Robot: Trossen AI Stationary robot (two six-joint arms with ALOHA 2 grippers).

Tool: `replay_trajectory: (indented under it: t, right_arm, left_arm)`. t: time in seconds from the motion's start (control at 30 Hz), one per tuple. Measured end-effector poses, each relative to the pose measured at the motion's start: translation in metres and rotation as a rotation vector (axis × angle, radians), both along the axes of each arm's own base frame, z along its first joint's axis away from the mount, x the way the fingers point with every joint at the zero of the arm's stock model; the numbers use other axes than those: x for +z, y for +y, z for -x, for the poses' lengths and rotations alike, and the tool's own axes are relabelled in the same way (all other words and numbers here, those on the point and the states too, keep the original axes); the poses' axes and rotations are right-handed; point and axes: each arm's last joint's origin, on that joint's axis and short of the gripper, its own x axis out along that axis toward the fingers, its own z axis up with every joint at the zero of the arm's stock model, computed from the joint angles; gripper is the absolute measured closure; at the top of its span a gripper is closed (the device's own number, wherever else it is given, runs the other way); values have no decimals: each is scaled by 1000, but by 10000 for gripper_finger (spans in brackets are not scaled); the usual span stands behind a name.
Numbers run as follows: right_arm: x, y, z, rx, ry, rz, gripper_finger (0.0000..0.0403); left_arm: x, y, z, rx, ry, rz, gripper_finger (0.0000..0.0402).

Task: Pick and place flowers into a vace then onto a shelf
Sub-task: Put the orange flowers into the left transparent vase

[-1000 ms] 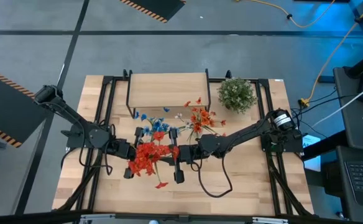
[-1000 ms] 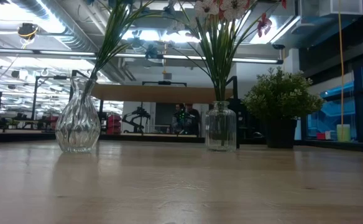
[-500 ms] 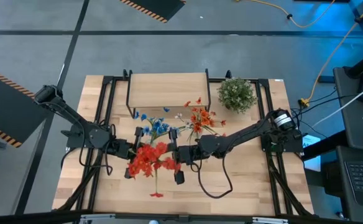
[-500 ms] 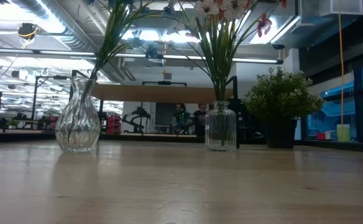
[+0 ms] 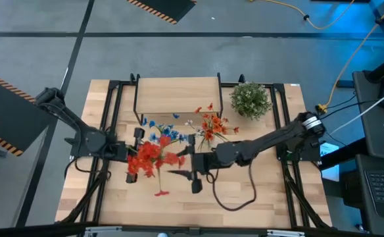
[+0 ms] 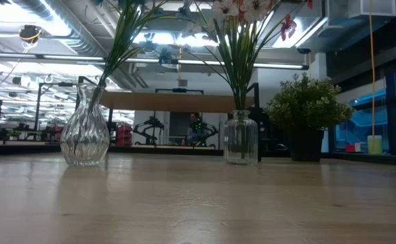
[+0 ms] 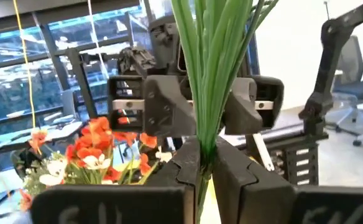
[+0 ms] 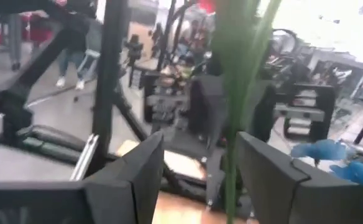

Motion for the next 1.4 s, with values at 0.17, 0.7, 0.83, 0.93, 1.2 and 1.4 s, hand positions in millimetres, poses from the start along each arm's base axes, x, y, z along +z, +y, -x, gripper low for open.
replay_trajectory:
  t: [0.17, 0.7, 0.83, 0.93, 1.2, 1.4]
  right_arm:
    - [14, 4, 18, -163, 47, 40, 221]
    - [-18, 55, 64, -157, 48, 22, 395]
    - [-37, 56, 73, -151, 13, -13, 397]
    - [-48, 54, 79, -146, -24, -42, 398]
    - [-70, 47, 89, -143, -44, -91, 400]
    - [-72, 47, 90, -139, -48, -114, 400]
  left_arm:
    - [10, 5, 19, 56, -17, 4, 382]
    - [3, -9, 60, 239, 103, 19, 382]
    - [-11, -17, 63, 295, 121, 21, 386]
    - [-26, -18, 63, 318, 111, 61, 386]
    - [-54, -11, 68, 249, 28, 125, 386]
    - [-74, -1, 74, 215, -21, 185, 386]
